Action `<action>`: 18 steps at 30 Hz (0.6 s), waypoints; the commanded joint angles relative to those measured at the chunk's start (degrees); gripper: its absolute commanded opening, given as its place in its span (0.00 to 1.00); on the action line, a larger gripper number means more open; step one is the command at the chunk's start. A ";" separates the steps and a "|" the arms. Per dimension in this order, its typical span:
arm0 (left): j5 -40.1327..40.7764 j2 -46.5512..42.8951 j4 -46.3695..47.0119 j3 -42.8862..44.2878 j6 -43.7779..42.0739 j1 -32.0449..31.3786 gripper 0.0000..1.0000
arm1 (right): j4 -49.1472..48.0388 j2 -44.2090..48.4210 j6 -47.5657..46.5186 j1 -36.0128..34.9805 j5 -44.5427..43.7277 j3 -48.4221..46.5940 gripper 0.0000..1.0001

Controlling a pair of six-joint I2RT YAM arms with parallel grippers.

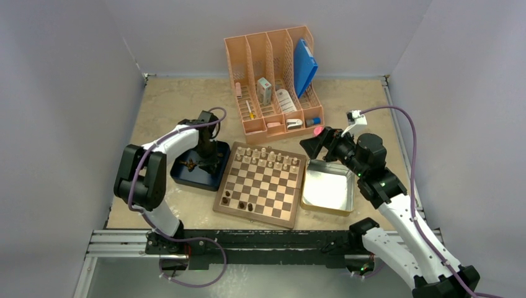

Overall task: Set up the chess pieces on the board
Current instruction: Pick up the chess piece from the storage box.

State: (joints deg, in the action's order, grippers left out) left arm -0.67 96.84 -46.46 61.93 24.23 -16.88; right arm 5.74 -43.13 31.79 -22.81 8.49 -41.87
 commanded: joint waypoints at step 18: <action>-1.66 -11.67 -8.49 8.59 -2.97 -0.19 0.06 | -2.69 0.50 -0.51 0.13 -0.41 -0.41 0.98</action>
State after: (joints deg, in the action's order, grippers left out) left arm -1.41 87.72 -53.17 68.16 22.74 -16.88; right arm 5.74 -43.11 31.83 -22.81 8.49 -41.87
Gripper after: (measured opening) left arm 0.140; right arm 0.973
